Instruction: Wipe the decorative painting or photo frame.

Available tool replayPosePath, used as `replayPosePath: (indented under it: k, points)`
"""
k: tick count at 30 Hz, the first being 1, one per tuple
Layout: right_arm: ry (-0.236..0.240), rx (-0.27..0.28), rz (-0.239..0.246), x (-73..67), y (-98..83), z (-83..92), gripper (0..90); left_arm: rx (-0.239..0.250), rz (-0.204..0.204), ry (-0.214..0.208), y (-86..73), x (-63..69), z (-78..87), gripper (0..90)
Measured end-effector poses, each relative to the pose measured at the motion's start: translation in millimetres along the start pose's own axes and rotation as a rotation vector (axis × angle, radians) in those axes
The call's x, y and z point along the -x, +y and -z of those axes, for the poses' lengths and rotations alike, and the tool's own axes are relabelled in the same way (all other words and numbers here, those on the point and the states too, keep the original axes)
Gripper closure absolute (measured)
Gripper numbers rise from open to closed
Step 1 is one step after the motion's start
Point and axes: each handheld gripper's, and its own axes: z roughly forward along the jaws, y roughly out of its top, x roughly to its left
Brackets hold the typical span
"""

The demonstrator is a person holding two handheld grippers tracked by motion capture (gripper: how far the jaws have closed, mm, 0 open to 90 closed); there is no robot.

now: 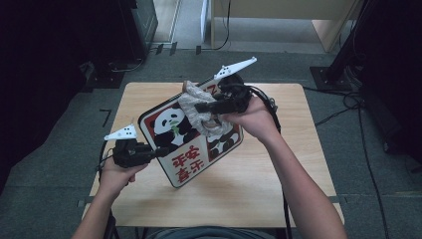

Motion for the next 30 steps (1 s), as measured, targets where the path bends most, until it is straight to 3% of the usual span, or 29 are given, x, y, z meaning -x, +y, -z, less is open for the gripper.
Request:
replayPosePath:
  k: [30]
  points:
    - [0.028,-0.019,-0.018,8.2,-43.9,-18.3,72.7,-0.008,-0.002,0.000,0.4,0.5,0.1,77.4]
